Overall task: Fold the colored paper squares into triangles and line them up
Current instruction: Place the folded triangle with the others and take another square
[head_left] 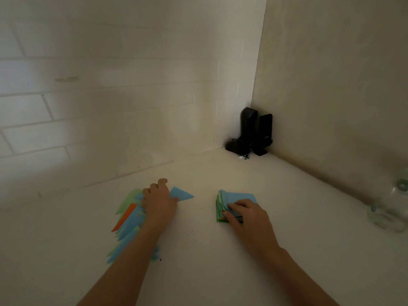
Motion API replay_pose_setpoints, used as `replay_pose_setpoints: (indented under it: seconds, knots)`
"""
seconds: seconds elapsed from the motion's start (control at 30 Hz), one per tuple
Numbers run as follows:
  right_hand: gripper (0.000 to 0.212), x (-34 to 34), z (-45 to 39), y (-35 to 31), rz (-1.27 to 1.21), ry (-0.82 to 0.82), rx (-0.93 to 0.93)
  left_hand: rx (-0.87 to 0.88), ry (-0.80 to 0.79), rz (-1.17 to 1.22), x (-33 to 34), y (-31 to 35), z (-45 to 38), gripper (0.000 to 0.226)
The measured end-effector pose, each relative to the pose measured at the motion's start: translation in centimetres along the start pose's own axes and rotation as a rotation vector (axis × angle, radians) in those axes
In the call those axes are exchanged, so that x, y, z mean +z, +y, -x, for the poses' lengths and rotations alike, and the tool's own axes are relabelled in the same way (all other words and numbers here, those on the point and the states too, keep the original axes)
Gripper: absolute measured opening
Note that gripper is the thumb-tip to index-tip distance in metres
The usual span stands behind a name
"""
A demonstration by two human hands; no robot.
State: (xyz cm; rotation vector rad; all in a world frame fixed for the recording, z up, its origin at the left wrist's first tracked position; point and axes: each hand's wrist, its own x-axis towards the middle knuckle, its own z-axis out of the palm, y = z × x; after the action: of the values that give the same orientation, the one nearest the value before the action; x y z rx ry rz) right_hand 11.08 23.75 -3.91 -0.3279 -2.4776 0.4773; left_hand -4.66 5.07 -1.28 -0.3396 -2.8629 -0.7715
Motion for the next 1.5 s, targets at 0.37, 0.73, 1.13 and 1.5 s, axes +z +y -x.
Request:
replay_pose_setpoints:
  seconds: [0.37, 0.73, 1.13, 1.5]
  knots:
    - [0.015, -0.7, 0.5, -1.4, 0.047, 0.120, 0.101, 0.510, -0.058, 0.308, 0.9, 1.2, 12.6, 0.024]
    - [0.015, -5.7, 5.7, -3.7, 0.132, 0.369, -0.261, 0.594, -0.101, 0.465, -0.2, 0.9, 16.1, 0.047]
    - [0.032, -3.3, 8.6, -3.6, -0.147, -0.074, -0.098, 0.667, -0.020, 0.394, 1.4, 0.4, 15.8, 0.023]
    - [0.032, -3.6, 6.7, -3.4, -0.369, -0.246, 0.194, 0.460, -0.028, 0.440, 1.7, 1.2, 15.3, 0.013]
